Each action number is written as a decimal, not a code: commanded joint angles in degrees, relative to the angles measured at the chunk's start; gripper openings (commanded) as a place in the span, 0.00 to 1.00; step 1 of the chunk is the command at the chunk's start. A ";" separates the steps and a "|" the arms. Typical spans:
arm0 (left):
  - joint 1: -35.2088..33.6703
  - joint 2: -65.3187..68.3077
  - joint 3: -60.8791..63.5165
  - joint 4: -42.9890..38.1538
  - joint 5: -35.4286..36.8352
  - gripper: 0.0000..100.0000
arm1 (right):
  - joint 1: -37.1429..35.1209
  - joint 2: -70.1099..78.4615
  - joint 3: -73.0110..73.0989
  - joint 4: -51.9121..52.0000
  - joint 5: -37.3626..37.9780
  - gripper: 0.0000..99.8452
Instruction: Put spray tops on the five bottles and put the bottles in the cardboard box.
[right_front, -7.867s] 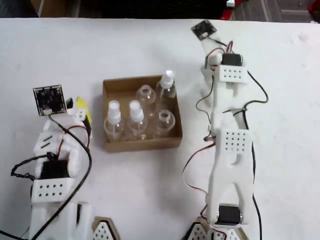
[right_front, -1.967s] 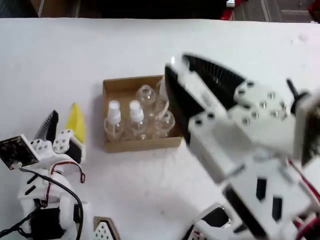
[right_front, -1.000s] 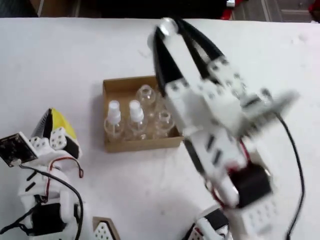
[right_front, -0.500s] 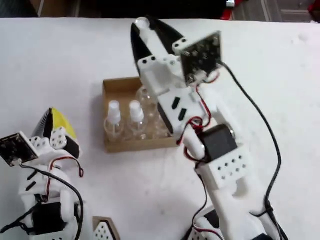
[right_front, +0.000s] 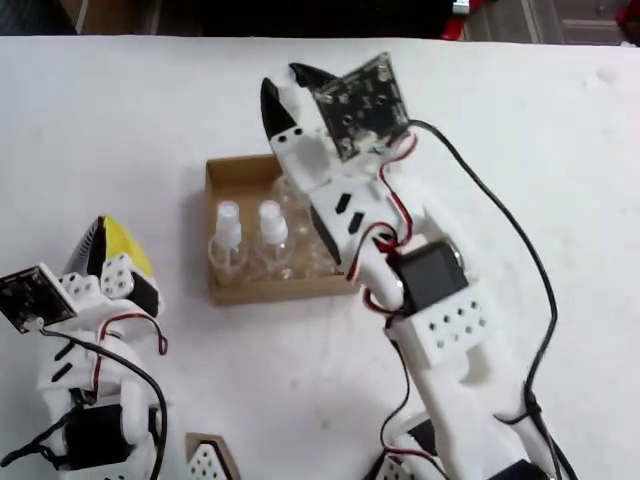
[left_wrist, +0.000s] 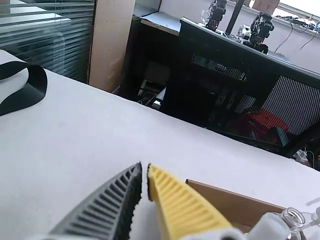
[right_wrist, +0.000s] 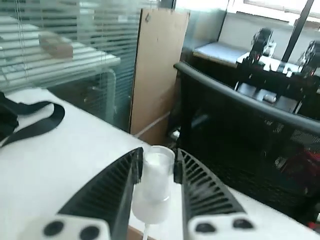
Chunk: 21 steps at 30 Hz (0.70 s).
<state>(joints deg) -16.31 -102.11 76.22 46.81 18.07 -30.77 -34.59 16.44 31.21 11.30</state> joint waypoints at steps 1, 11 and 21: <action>-0.40 -0.31 -0.26 -1.76 -0.26 0.02 | -0.13 1.01 -2.73 0.13 0.79 0.02; -0.40 -0.31 -0.26 -1.76 -0.26 0.02 | -0.40 3.91 -2.90 -0.31 0.70 0.02; -0.40 -0.31 -0.26 -1.76 -0.26 0.02 | -0.04 4.53 0.26 -2.07 0.70 0.02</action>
<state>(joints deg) -16.31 -102.11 76.22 46.81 18.07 -30.77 -30.29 16.53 31.21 11.38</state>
